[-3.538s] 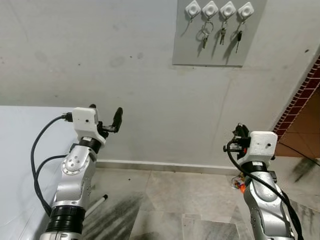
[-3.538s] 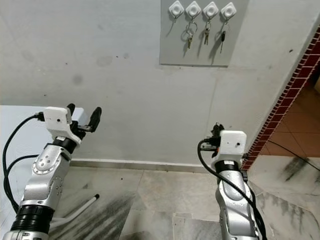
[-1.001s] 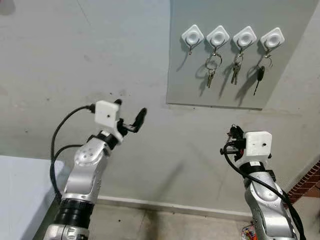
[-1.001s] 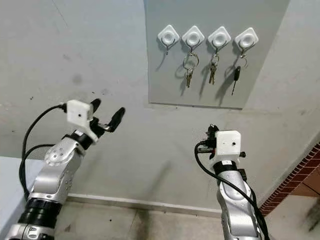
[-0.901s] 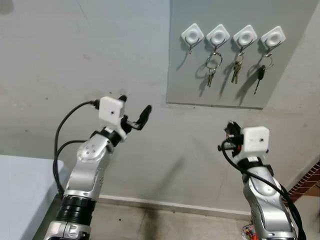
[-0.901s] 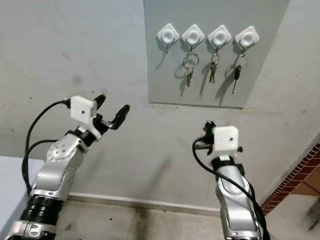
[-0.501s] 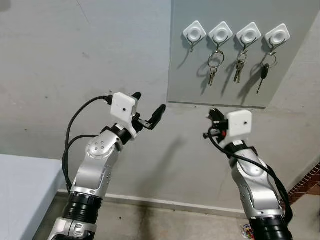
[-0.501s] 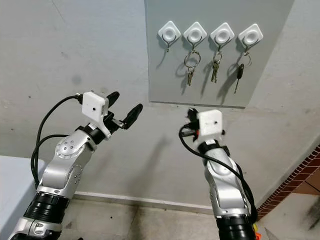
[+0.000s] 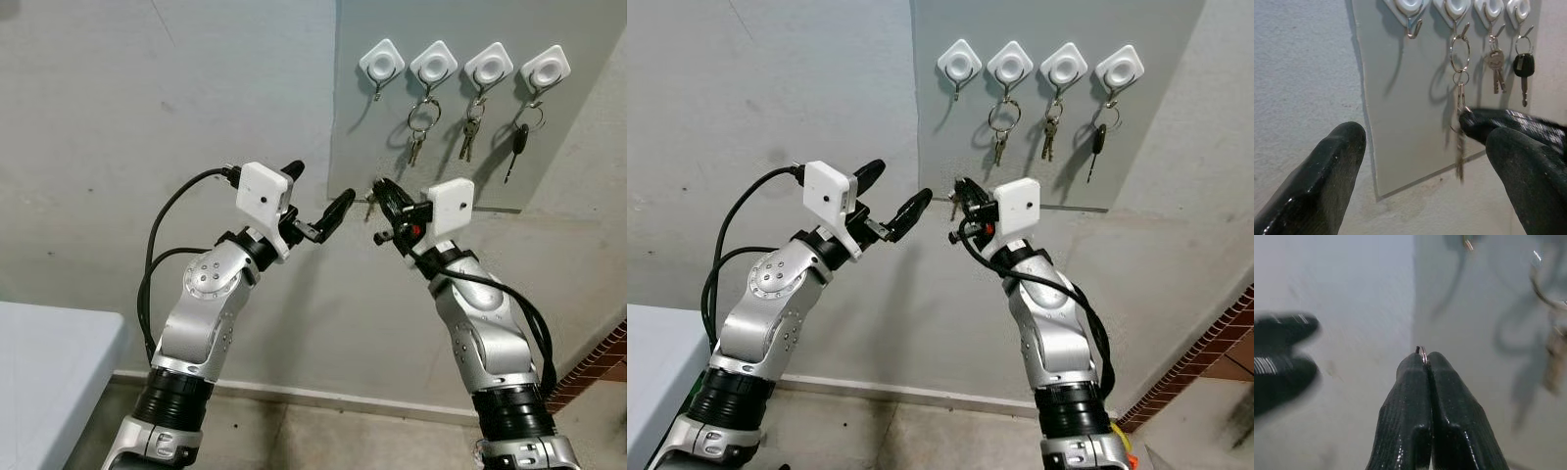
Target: Hang keys on a hook
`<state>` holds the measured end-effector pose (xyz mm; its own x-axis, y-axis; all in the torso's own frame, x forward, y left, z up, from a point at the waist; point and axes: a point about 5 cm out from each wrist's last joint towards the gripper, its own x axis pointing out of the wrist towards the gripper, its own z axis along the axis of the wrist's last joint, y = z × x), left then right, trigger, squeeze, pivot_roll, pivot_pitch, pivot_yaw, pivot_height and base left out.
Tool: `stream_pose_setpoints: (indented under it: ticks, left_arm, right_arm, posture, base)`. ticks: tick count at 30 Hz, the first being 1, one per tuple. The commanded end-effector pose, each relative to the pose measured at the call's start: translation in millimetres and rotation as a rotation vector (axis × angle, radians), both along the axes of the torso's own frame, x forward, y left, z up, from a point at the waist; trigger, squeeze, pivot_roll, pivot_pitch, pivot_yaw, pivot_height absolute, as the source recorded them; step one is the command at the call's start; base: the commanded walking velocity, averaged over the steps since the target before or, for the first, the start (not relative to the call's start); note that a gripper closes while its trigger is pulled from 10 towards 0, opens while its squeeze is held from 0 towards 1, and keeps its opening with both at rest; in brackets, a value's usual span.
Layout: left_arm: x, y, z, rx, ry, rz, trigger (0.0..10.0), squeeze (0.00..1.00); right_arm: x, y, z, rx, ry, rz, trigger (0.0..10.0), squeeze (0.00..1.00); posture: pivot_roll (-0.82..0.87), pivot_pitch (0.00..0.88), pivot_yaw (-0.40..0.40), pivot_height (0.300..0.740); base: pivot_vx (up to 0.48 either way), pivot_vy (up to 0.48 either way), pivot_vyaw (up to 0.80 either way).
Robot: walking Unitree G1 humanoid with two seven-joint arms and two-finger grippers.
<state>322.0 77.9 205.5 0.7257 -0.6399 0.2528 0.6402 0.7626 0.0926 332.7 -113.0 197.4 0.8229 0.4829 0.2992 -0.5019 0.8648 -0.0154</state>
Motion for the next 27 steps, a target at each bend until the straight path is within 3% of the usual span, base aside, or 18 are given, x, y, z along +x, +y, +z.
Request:
stream_pose_setpoints:
  ticks: [1, 9, 27]
  left_arm:
    - [-0.7, -4.4, 12.4, 0.004, -0.042, -0.023, 10.0, 0.00]
    - [-1.8, -9.4, 16.3, 0.010, -0.055, -0.042, 10.0, 0.00]
    - [-3.5, -16.5, 23.8, 0.005, -0.076, -0.066, 10.0, 0.00]
  right_arm:
    - [2.0, 2.3, 6.8, 0.018, -0.019, 0.023, 10.0, 0.00]
    - [13.9, 7.8, 28.8, 0.063, -0.071, 0.075, 10.0, 0.00]
    - [41.4, 10.6, 45.7, 0.101, -0.089, 0.063, 10.0, 0.00]
  posture:
    - [-0.04, 0.000, 0.033, 0.740]
    - [-0.04, 0.000, 0.029, 0.740]
    - [-0.03, 0.000, 0.035, 0.740]
  base:
    - [0.000, 0.000, 0.00]
    - [0.000, 0.000, 0.00]
    - [0.000, 0.000, 0.00]
